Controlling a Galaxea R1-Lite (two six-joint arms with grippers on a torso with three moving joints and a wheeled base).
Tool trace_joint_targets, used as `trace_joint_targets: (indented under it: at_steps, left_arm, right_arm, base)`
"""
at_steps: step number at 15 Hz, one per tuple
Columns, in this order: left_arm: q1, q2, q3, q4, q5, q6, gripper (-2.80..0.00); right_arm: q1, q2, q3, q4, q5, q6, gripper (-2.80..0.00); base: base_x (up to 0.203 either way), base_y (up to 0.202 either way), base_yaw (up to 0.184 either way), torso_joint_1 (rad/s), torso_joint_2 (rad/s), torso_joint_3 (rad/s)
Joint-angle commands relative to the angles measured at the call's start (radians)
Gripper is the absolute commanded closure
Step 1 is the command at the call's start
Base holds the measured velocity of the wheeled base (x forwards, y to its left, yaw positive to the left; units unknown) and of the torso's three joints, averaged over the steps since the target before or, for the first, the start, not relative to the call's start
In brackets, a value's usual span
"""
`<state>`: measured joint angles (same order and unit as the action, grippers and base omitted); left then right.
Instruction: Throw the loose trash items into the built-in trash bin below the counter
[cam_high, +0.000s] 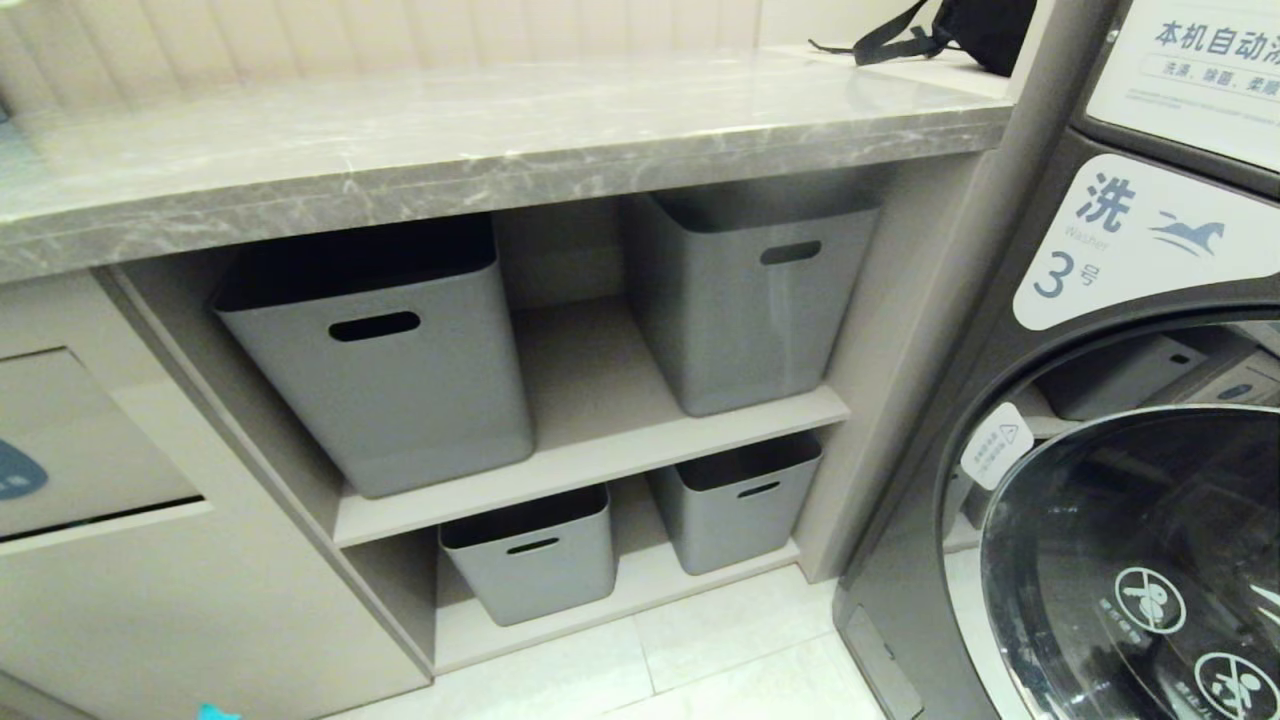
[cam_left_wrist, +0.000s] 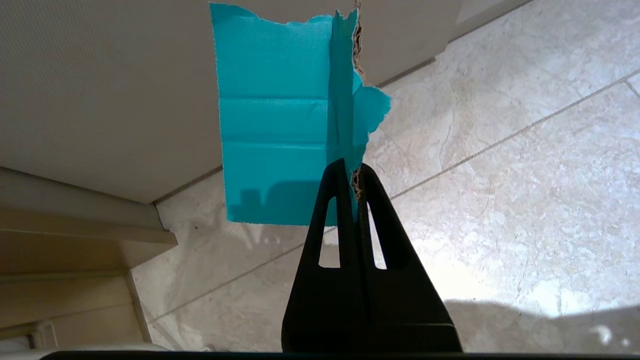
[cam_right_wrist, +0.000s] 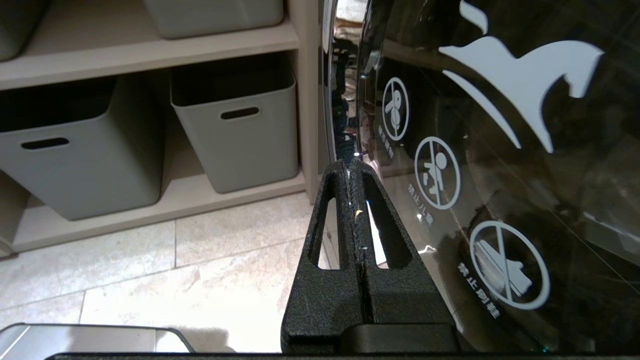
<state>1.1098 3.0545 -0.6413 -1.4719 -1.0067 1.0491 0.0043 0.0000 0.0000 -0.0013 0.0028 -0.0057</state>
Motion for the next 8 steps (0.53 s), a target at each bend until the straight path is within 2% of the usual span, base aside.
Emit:
trace_joint_targets:
  at_steps: [1, 8]
  left_arm:
    - [0.001, -0.002, -0.001, -0.008, -0.006, 0.006, 0.0]
    - [0.001, -0.002, -0.009, -0.011, -0.006, -0.003, 0.0]
  right_arm:
    - [0.0, -0.001, 0.0, 0.0, 0.0, 0.0, 0.0]
    - [0.0, -0.002, 0.0, 0.0, 0.0, 0.0, 0.0]
  base:
    - [0.0, 0.0, 0.0, 0.01, 0.0, 0.199]
    - [0.0, 0.0, 0.0, 0.003, 0.0, 0.199]
